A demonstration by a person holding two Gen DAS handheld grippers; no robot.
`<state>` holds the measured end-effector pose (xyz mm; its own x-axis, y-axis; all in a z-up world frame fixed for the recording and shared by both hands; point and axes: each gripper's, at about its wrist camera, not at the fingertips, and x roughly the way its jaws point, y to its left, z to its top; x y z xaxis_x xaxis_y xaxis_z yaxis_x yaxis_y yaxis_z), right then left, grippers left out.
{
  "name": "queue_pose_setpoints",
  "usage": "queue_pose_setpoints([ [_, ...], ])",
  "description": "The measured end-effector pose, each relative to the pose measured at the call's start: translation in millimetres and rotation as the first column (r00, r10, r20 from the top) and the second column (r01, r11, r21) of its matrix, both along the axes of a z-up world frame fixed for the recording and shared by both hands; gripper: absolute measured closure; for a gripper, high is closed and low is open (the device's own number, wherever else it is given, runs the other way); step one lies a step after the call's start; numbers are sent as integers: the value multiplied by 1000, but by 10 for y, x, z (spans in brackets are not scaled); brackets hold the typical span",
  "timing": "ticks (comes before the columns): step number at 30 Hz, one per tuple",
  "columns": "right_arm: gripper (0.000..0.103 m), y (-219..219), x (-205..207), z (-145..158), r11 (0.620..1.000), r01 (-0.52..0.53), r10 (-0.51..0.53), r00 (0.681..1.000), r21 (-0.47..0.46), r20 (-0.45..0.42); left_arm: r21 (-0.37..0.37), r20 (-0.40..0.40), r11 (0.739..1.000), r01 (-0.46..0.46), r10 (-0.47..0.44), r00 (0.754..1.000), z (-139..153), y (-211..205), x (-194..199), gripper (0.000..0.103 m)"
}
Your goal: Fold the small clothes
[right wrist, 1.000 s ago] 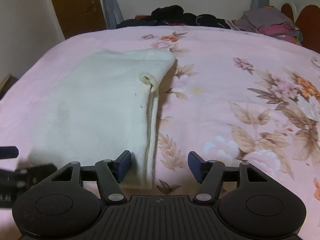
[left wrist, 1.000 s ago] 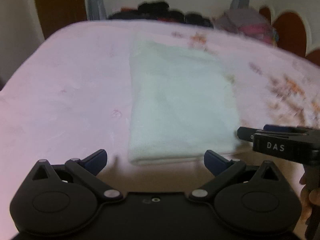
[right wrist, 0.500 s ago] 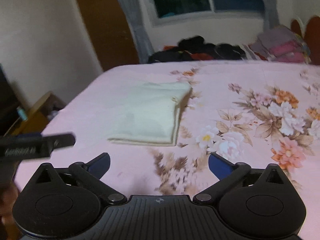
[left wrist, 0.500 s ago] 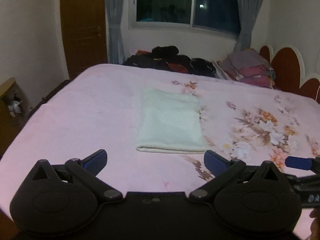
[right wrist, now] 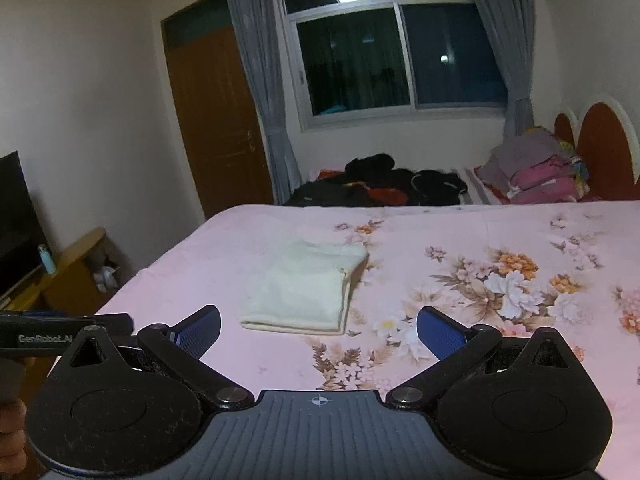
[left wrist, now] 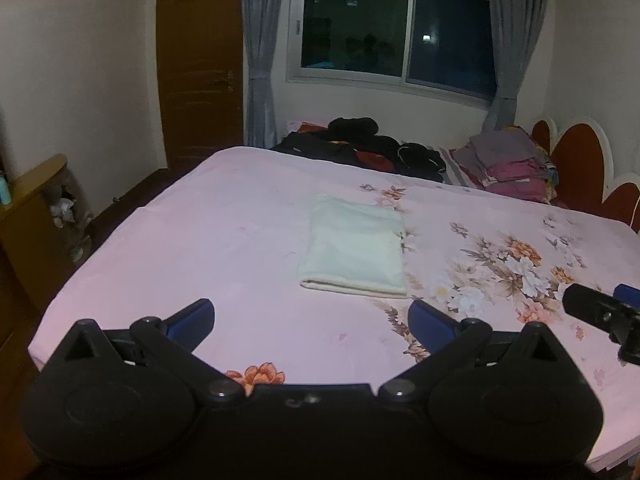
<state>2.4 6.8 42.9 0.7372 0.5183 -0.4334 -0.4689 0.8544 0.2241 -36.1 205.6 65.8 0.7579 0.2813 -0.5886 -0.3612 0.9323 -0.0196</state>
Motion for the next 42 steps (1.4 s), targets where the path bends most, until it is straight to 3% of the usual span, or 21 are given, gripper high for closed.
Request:
queue_pose_setpoints([
  [13, 0, -158, -184, 71, 1000, -3, 3, 1000, 20, 31, 17, 18, 1000, -18, 18, 1000, 53, -121, -136, 0],
  [42, 0, -65, -156, -6, 999, -5, 4, 1000, 35, 5, 32, 16, 999, -11, 11, 1000, 68, -60, -195, 0],
])
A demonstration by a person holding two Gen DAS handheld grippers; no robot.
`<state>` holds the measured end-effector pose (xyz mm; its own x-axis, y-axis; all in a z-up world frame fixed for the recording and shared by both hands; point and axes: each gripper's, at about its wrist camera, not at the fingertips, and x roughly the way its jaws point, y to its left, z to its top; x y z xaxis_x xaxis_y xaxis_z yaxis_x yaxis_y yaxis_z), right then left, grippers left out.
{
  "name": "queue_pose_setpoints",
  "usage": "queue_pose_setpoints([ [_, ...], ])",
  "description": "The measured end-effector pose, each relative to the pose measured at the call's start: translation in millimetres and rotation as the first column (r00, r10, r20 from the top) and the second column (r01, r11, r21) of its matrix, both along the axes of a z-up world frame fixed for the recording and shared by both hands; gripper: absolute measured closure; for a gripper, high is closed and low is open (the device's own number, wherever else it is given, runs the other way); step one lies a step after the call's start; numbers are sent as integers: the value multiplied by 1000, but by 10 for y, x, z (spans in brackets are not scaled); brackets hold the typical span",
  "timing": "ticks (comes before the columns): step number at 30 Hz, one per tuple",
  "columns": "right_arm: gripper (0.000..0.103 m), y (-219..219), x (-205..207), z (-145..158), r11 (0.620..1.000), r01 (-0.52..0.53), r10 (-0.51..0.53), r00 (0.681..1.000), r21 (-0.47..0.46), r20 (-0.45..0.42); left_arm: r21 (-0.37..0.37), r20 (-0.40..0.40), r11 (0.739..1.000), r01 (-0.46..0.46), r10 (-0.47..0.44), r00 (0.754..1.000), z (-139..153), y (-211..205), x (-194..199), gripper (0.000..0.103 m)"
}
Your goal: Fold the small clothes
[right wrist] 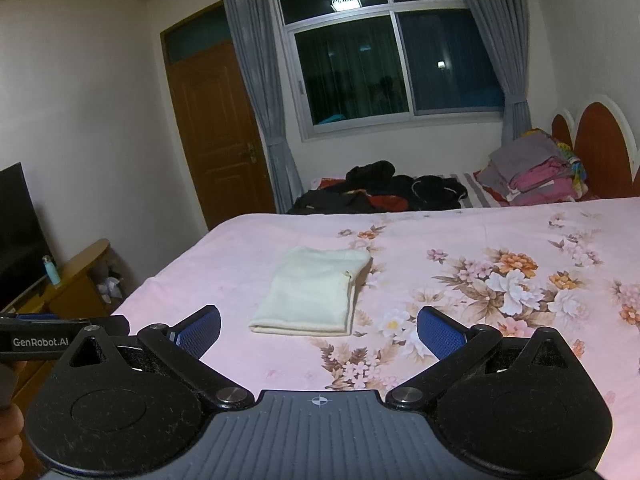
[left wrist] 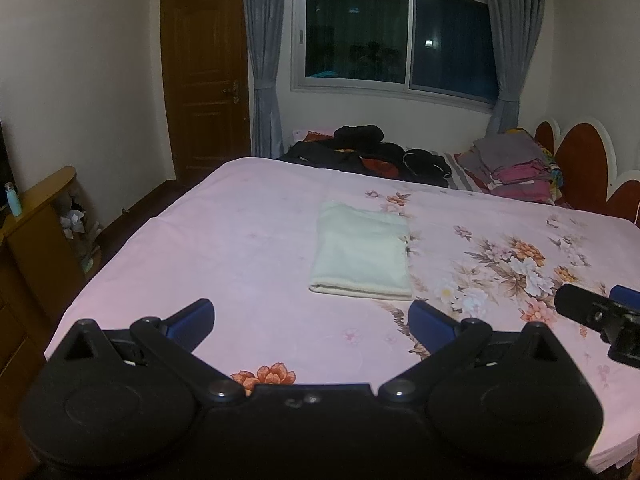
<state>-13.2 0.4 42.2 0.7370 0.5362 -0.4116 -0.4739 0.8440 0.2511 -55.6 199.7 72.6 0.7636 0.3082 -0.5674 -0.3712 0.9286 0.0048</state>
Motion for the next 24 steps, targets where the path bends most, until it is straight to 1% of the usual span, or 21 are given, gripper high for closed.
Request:
queue_pose_setpoints([
  [13, 0, 2, 23, -12, 1000, -11, 11, 1000, 5, -7, 1, -3, 1000, -2, 2, 1000, -10, -8, 12, 0],
  [24, 0, -16, 35, -37, 1000, -1, 1, 1000, 10, -18, 7, -12, 1000, 9, -9, 1000, -43, -49, 31, 0],
])
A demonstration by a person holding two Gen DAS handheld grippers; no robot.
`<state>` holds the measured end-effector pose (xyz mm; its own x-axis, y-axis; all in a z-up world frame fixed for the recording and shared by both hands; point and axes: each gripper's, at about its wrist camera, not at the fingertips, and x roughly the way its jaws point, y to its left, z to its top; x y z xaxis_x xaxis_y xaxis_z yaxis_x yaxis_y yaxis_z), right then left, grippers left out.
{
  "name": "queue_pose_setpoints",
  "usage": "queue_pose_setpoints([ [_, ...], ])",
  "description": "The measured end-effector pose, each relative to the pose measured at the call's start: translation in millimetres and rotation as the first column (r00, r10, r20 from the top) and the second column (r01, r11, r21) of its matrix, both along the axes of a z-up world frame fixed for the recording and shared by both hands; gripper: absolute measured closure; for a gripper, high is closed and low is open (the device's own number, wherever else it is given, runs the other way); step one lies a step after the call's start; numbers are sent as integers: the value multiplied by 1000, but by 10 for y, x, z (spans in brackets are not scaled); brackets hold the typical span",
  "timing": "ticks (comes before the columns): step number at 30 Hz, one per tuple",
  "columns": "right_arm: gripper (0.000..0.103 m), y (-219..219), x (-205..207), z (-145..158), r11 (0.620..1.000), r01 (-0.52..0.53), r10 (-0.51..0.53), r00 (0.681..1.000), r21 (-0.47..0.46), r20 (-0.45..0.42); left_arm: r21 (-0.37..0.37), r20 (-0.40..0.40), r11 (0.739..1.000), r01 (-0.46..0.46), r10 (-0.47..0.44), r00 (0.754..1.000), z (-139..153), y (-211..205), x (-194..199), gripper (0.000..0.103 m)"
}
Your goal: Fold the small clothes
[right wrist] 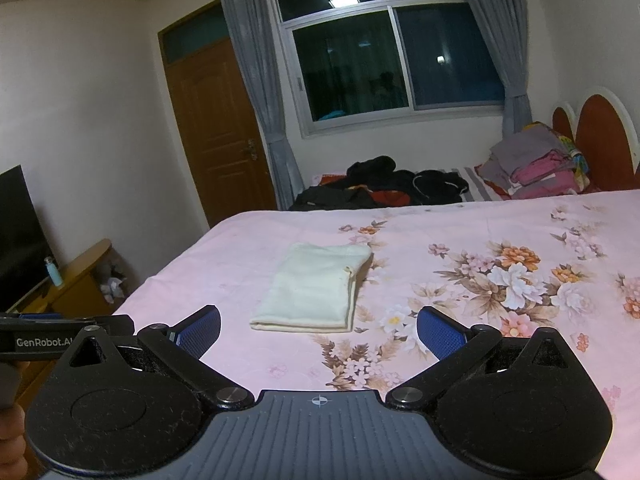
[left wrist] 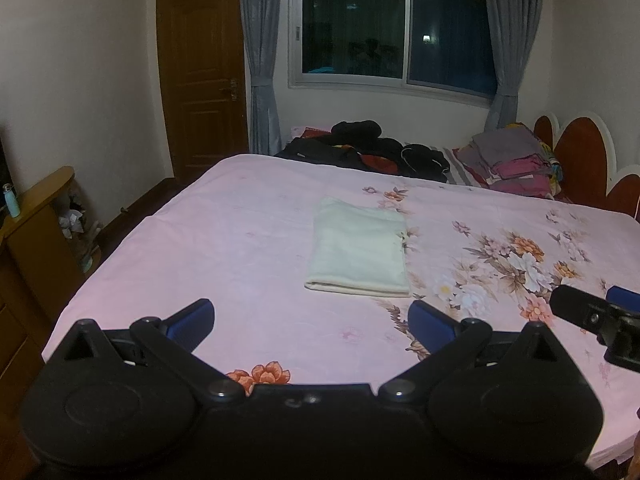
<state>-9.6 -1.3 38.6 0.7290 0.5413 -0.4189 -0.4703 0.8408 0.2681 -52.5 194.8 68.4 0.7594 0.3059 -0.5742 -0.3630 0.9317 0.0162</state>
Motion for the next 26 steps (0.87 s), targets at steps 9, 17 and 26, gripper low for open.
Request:
queue_pose_setpoints([
  [9, 0, 21, 25, -24, 1000, -6, 6, 1000, -1, -10, -3, -11, 1000, 2, -3, 1000, -8, 9, 41, 0],
  [17, 0, 53, 93, -63, 1000, -4, 4, 1000, -1, -28, -4, -27, 1000, 25, -25, 999, -43, 13, 126, 0],
  [26, 0, 58, 223, -171, 1000, 24, -24, 997, -8, -67, 20, -57, 999, 45, -44, 997, -141, 44, 379, 0],
])
